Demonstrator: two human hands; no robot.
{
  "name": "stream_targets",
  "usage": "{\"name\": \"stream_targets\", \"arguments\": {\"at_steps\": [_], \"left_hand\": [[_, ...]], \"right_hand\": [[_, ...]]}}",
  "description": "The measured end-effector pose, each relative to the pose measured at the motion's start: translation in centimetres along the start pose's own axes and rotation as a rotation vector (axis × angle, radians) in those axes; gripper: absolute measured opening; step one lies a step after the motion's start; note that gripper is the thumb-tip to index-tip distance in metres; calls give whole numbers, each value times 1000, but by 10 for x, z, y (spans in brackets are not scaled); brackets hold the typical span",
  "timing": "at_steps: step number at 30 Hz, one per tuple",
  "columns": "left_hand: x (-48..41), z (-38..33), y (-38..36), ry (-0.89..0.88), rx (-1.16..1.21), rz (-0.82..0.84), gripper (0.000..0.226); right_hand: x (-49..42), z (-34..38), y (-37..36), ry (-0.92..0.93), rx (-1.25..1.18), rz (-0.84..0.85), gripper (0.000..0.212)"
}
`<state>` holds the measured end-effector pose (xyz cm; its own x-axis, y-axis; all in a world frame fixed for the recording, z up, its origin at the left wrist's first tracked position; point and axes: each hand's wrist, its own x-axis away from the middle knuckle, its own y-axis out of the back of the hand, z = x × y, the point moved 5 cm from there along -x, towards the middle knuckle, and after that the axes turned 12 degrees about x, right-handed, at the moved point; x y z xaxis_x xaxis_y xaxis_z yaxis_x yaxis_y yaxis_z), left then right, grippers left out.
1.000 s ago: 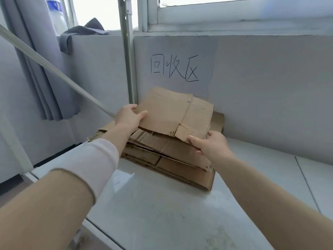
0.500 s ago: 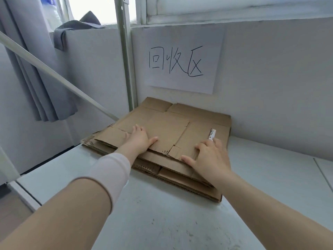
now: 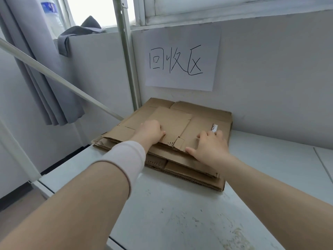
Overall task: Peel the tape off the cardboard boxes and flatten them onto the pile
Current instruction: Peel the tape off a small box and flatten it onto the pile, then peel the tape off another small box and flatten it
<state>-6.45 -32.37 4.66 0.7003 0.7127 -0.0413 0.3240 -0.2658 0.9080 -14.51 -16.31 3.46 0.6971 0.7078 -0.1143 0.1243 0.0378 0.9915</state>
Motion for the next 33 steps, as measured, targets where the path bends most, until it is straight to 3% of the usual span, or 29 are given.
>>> {"name": "stream_targets", "arguments": {"at_steps": [9, 14, 17, 22, 33], "left_hand": [[43, -64, 71, -130, -76, -209, 40], [101, -140, 69, -278, -319, -177, 40], [155, -205, 36, -429, -475, -118, 40], [241, -319, -47, -755, -539, -2, 42], [415, -556, -201, -1167, -244, 172, 42]], "right_hand": [[29, -37, 66, 2, -177, -163, 55], [86, -101, 77, -38, -126, -165, 51], [141, -159, 77, -84, -32, -155, 52], [249, -281, 70, -220, 126, -118, 50], [460, -525, 64, -643, 289, -20, 49]]}}
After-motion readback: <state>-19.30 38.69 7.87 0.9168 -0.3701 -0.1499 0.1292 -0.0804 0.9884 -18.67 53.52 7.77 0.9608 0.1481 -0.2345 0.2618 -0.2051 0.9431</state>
